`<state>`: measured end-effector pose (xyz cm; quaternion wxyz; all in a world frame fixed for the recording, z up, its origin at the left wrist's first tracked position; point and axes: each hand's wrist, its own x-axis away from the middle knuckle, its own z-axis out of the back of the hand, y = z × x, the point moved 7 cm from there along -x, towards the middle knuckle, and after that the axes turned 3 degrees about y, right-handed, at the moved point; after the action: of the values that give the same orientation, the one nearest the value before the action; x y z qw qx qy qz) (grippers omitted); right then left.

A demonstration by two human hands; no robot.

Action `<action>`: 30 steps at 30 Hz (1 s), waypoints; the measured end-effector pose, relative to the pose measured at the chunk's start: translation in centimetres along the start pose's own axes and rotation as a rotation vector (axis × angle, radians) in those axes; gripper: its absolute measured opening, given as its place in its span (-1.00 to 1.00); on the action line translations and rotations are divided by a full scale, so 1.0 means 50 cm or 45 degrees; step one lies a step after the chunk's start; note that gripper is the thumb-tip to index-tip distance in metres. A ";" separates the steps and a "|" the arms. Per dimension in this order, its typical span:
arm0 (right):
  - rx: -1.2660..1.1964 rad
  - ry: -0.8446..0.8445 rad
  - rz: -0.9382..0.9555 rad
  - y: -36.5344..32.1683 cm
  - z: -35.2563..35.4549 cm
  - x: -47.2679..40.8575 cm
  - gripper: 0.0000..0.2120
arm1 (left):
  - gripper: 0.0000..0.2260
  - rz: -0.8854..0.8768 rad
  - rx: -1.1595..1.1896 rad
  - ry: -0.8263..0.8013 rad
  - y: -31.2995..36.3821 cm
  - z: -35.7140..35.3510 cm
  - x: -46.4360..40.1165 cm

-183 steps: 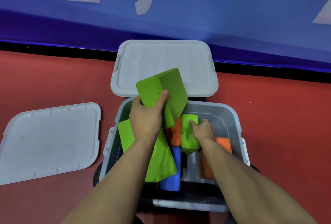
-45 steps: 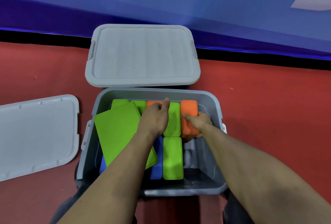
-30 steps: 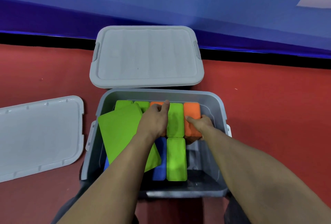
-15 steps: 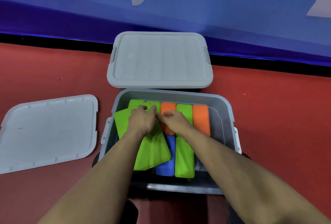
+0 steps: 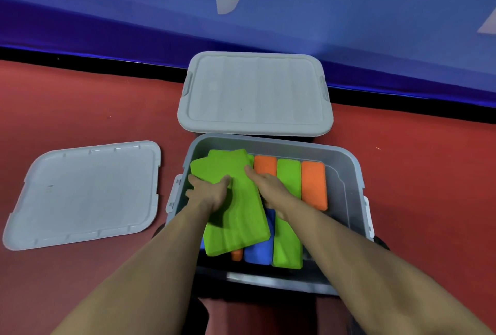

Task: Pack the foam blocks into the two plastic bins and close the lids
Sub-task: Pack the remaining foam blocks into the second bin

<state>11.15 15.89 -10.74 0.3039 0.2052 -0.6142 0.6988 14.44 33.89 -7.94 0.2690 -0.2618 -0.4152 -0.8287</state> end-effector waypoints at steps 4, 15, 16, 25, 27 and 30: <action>-0.201 0.042 -0.063 -0.061 0.069 0.059 -0.26 | 0.13 -0.213 0.173 -0.017 0.083 0.001 0.039; -0.236 0.011 0.031 -0.084 0.196 0.212 -0.34 | 0.09 -0.624 0.445 -0.244 0.211 -0.109 0.185; -0.158 0.001 0.055 -0.081 0.202 0.228 -0.35 | 0.07 -0.676 0.429 -0.288 0.215 -0.123 0.208; 0.168 0.168 0.189 -0.033 0.355 0.345 -0.02 | -0.58 -0.828 0.299 -0.757 0.209 -0.229 0.347; 0.164 0.119 0.136 -0.015 0.360 0.364 -0.13 | -0.73 -0.824 0.284 -0.822 0.204 -0.241 0.375; 0.145 0.063 0.096 0.002 0.363 0.379 -0.40 | -0.75 -0.760 0.170 -0.884 0.184 -0.258 0.384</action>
<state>-4.33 1.31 4.64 0.2802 0.1815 -0.5732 0.7483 4.06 14.13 3.03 -0.1202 -0.3747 -0.5904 -0.7047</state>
